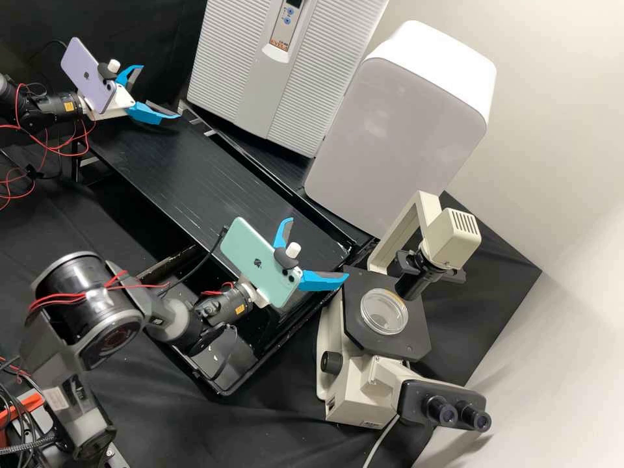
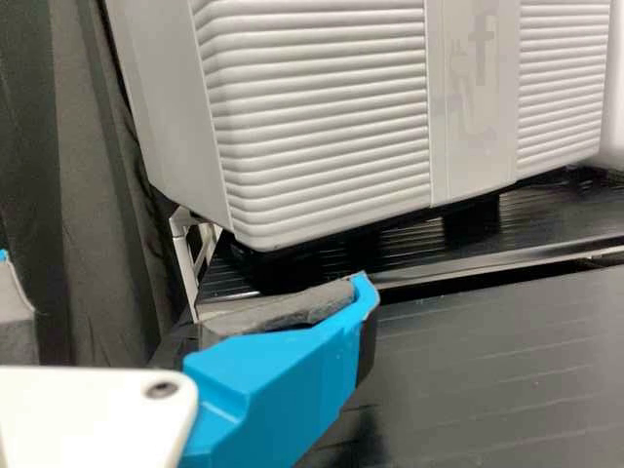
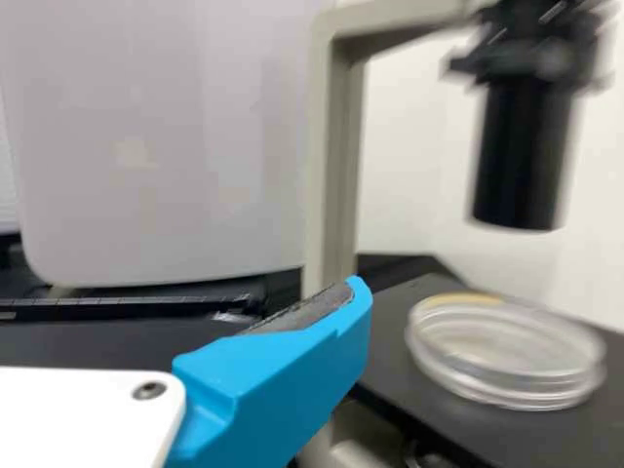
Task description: Place the petri dish on the bench
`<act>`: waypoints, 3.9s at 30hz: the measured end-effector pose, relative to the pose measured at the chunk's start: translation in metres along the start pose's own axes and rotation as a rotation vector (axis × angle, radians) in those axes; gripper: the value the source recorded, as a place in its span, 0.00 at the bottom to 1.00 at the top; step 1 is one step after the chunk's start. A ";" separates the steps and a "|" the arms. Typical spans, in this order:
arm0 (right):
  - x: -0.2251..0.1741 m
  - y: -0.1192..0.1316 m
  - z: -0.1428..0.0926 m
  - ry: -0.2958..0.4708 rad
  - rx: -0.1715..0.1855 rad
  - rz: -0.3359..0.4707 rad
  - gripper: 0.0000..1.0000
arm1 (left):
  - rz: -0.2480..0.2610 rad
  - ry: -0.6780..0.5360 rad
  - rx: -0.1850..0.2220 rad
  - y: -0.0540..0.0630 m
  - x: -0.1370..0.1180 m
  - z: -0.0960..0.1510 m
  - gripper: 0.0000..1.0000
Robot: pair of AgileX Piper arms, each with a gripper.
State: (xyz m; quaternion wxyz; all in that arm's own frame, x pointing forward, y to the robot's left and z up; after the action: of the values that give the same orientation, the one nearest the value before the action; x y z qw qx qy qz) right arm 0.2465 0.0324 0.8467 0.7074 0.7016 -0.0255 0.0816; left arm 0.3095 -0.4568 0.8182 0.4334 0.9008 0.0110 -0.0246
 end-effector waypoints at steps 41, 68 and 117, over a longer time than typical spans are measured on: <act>0.057 0.030 0.096 -0.300 -0.129 0.156 1.00 | 0.000 0.000 0.000 0.000 0.000 0.000 1.00; 0.071 0.023 0.108 -0.303 -0.125 0.127 0.00 | 0.000 0.000 0.000 0.000 0.000 0.000 1.00; 0.042 0.042 0.075 -0.175 0.007 0.040 0.00 | 0.000 0.000 0.000 0.000 0.000 0.000 1.00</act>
State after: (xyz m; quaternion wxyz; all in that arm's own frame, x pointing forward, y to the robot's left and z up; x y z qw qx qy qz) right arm 0.2869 -0.0386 0.8959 0.6983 0.7078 -0.1012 0.0342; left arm 0.3095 -0.4568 0.8182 0.4334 0.9008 0.0110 -0.0246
